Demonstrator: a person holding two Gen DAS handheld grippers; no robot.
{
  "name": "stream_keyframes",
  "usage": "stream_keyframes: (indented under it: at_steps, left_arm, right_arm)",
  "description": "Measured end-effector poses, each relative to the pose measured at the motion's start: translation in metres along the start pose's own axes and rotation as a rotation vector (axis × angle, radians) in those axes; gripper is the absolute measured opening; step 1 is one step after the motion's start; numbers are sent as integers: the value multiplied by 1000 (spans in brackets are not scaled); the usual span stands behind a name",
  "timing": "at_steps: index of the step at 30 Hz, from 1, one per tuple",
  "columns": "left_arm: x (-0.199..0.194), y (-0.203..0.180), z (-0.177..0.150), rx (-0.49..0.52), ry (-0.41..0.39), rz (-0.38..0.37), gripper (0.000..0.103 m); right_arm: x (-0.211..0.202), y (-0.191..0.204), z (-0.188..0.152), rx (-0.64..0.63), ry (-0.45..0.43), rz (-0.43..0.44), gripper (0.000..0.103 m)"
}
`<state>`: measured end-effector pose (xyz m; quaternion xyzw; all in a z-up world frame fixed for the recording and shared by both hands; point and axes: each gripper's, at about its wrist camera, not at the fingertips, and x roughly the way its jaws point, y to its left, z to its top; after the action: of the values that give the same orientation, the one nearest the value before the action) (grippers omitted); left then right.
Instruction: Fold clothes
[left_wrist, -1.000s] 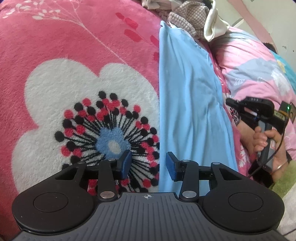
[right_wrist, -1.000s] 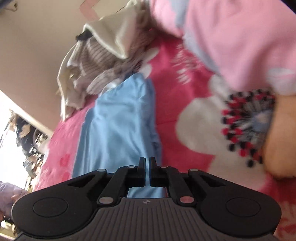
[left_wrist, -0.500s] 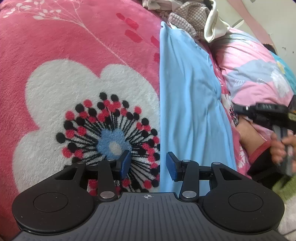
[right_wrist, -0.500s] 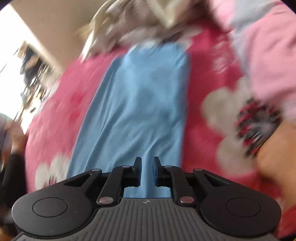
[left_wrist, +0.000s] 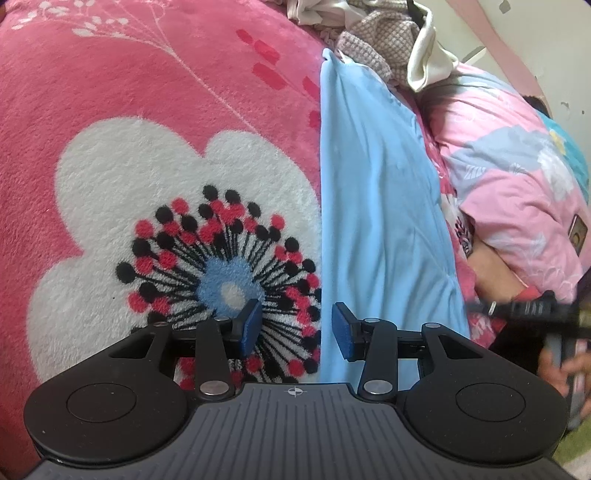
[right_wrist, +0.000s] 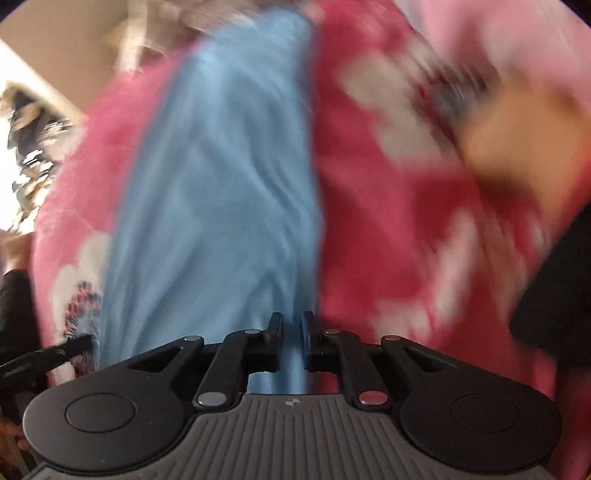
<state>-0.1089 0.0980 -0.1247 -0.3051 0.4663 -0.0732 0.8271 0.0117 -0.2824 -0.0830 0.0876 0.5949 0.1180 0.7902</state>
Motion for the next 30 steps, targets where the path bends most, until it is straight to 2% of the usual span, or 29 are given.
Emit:
stream_keyframes:
  at_steps: [1, 3, 4, 6, 8, 9, 14, 16, 19, 22, 25, 27, 30]
  left_arm:
    - [-1, 1, 0, -3, -3, -1, 42]
    - [-2, 2, -1, -11, -8, -2, 42]
    - [-2, 2, -1, -12, -8, -2, 42]
    - [-2, 2, -1, -10, -8, 0, 42]
    - [-3, -1, 0, -3, -5, 6, 42]
    - [-6, -3, -1, 3, 4, 2, 42]
    - [-24, -19, -13, 46, 72, -66, 42]
    - [-30, -25, -23, 82, 109, -47, 42]
    - [-41, -29, -35, 117, 139, -33, 43]
    - [-43, -32, -41, 124, 122, -32, 45]
    - [-27, -40, -48, 148, 159, 34, 45]
    - [-18, -47, -59, 186, 208, 78, 43]
    - [-21, -57, -77, 269, 227, 108, 39]
  right_arm:
    - [3, -7, -5, 42, 29, 18, 9]
    - [-12, -9, -7, 79, -9, -72, 8]
    - [-20, 2, -9, -7, -58, -167, 14]
    - [-34, 17, -17, -88, -102, -145, 16]
    - [-38, 24, -26, -69, -65, 36, 16]
    - [-37, 30, -34, -72, -32, 83, 16]
    - [-25, 41, -82, -129, 128, 1, 16]
    - [-32, 48, -94, -148, 160, 0, 17]
    - [-40, 55, -102, -177, 171, 14, 24]
    - [-45, 75, -97, -257, 66, 1, 24]
    - [-28, 83, -93, -311, 51, 15, 24]
    - [-19, 71, -98, -283, 90, 20, 24]
    - [-13, 54, -115, -239, 162, 28, 25]
